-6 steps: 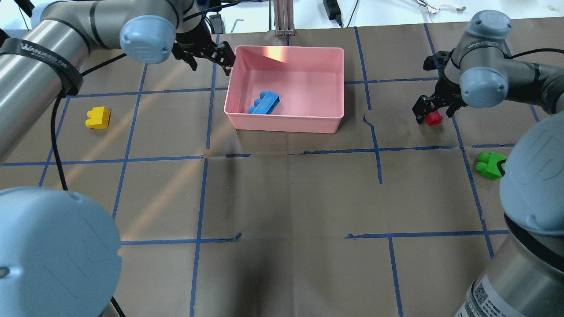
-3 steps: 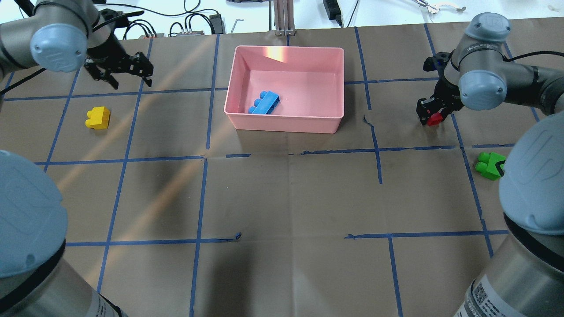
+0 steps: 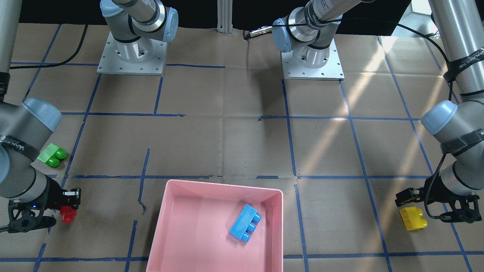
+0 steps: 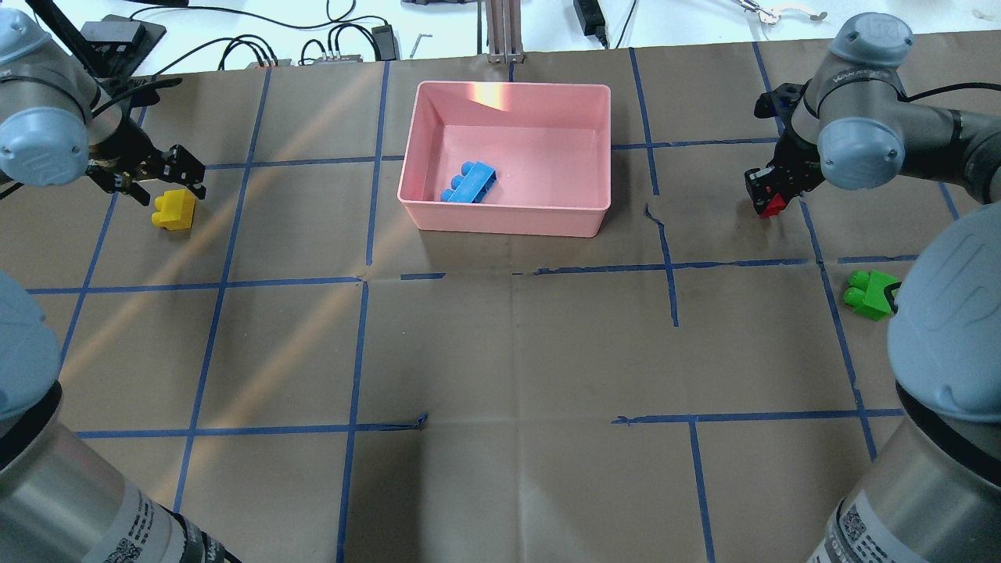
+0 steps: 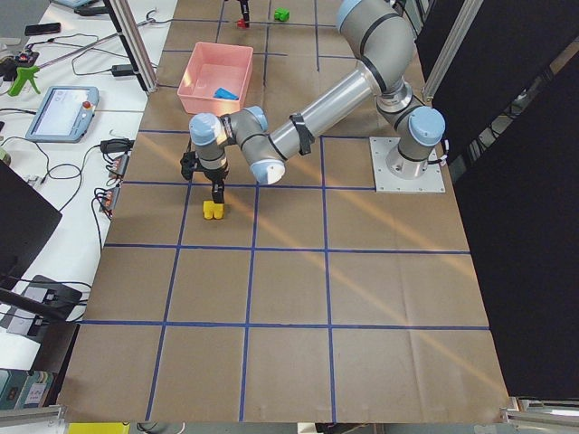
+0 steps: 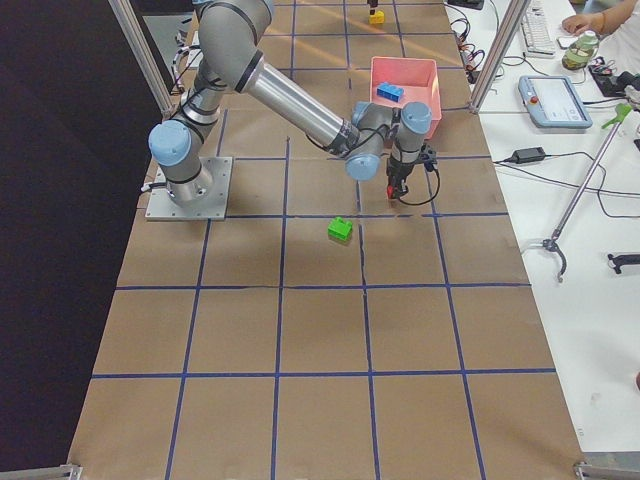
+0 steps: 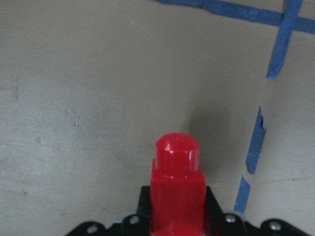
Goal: Put all blocks into box
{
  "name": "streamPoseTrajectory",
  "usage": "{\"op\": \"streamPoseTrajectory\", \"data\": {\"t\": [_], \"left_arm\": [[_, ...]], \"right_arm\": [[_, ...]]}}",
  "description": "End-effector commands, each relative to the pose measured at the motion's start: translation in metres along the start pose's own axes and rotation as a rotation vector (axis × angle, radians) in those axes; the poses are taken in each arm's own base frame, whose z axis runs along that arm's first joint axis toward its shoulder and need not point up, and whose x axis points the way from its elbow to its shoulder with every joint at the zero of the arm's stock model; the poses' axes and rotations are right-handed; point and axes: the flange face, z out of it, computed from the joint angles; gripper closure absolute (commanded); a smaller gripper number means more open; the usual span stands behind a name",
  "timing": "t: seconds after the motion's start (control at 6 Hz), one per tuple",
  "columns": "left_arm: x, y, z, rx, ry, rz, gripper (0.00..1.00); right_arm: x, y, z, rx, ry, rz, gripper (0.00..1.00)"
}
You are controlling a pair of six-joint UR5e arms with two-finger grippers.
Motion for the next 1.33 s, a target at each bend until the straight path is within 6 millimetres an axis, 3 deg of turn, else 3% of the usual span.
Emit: {"op": "streamPoseTrajectory", "data": {"t": [0.0,0.17,0.5,0.67,0.83,1.0,1.17], "left_arm": [[-0.006,-0.002,0.026,-0.021,0.005,0.021,0.01],[-0.026,-0.003,0.034,-0.023,0.004,0.044,0.02],[-0.032,-0.009,0.043,0.0,-0.008,0.051,0.06],[-0.034,-0.012,0.056,0.009,-0.011,0.065,0.08],[-0.034,-0.013,0.054,0.016,-0.015,0.07,0.08],[-0.034,-0.013,0.055,0.017,-0.012,0.068,0.19],[-0.034,-0.013,0.053,0.021,-0.014,0.07,0.33]], "right_arm": [[-0.012,0.003,-0.096,0.051,0.016,0.051,0.86],[-0.052,0.003,-0.13,0.088,-0.016,0.085,0.85],[-0.192,-0.014,-0.153,0.12,-0.044,0.242,0.85],[-0.26,-0.023,-0.138,0.102,-0.06,0.318,0.85],[-0.318,-0.035,-0.11,0.074,-0.067,0.368,0.85],[-0.342,-0.044,-0.058,0.009,-0.052,0.38,0.85],[-0.343,-0.05,-0.022,-0.03,-0.036,0.357,0.82]]}}
